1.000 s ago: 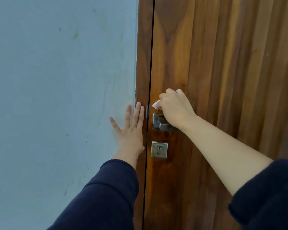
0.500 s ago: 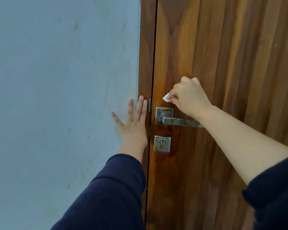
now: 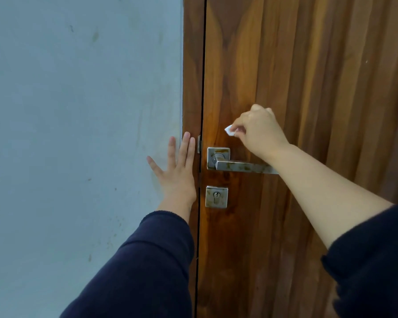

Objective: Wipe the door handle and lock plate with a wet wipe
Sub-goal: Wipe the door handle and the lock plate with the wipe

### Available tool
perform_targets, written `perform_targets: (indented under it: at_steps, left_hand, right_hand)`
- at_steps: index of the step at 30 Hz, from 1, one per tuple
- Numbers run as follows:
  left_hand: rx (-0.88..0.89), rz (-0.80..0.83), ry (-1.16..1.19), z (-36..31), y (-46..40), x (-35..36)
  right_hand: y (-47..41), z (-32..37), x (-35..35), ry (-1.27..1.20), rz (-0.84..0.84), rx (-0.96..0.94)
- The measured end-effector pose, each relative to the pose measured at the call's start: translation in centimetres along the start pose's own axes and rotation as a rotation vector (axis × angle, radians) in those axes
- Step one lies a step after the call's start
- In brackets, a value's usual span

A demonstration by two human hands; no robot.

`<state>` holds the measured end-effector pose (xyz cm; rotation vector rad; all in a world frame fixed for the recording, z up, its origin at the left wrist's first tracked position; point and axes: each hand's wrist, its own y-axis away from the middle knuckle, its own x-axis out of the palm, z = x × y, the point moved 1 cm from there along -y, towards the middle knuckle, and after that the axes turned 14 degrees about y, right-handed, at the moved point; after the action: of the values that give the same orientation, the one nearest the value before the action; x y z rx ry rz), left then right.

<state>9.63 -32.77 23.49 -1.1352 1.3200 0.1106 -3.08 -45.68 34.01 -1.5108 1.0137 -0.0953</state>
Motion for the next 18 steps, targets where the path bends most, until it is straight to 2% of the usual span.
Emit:
perform_targets:
  at_steps: [2, 4, 9, 14, 16, 18]
  left_hand:
    - [-0.006, 0.001, 0.0, 0.0, 0.0, 0.0]
    - [-0.01, 0.004, 0.005, -0.1, 0.0, 0.0]
    - [-0.014, 0.012, -0.002, -0.1, 0.0, 0.0]
    - [-0.014, 0.02, 0.004, -0.1, 0.0, -0.1]
    - [-0.013, 0.018, 0.007, -0.1, 0.0, -0.1]
    - [-0.014, 0.014, 0.009, -0.1, 0.0, -0.1]
  right_hand:
    - [0.6, 0.2, 0.3, 0.004, 0.093, -0.051]
    - [1.3, -0.5, 0.0, 0.052, 0.13, -0.016]
    - [0.6, -2.3, -1.0, 0.091, 0.024, 0.139]
    - [2.2, -0.5, -0.7, 0.098, 0.149, -0.011]
    - [2.6, -1.2, -1.0, 0.158, 0.177, -0.002]
    - [2.2, -2.1, -1.4, 0.182, 0.137, 0.06]
